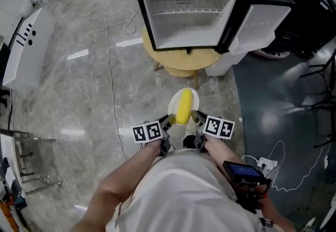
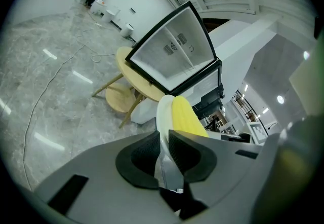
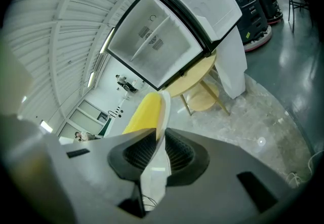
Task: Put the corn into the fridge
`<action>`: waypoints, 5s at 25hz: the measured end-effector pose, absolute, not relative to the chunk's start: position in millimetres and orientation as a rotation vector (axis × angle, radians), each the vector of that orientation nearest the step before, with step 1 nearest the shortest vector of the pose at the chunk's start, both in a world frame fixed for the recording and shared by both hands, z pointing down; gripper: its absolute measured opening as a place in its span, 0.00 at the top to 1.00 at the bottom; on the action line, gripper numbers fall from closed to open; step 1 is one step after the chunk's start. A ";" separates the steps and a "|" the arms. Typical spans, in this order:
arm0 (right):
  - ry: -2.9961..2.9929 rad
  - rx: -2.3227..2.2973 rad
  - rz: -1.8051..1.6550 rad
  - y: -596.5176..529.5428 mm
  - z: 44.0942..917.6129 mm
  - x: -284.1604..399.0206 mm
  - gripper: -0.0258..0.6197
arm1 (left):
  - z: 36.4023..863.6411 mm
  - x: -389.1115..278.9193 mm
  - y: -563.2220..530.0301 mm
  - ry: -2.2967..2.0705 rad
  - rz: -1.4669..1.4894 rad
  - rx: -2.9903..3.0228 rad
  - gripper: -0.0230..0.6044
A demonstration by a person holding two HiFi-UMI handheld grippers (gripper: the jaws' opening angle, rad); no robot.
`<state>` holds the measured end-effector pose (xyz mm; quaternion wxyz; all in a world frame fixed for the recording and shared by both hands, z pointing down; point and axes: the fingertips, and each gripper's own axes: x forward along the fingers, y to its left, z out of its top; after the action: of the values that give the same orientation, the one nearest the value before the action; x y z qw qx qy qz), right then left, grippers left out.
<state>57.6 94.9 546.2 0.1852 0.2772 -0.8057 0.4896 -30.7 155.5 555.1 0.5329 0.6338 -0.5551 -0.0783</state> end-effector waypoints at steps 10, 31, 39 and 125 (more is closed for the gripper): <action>-2.257 0.725 1.367 38.5 546.4 34.2 0.88 | 553.2 -51.3 106.1 -1.368 -0.207 1.459 0.88; -2.259 0.585 1.348 -82.2 550.2 28.3 0.88 | 557.2 -48.2 -6.7 -1.460 -0.253 1.378 0.88; -2.263 0.564 1.366 -110.1 551.1 28.9 0.88 | 556.5 -46.2 -32.8 -1.479 -0.261 1.366 0.88; -2.233 0.666 1.304 -286.0 614.3 -120.2 0.88 | 621.0 -200.0 -212.4 -1.548 -0.231 1.311 0.88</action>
<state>-120.2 -286.0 614.3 0.2336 0.2426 -0.8131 0.4748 -200.0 -212.4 621.0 0.5228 0.5474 -0.6463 -0.0963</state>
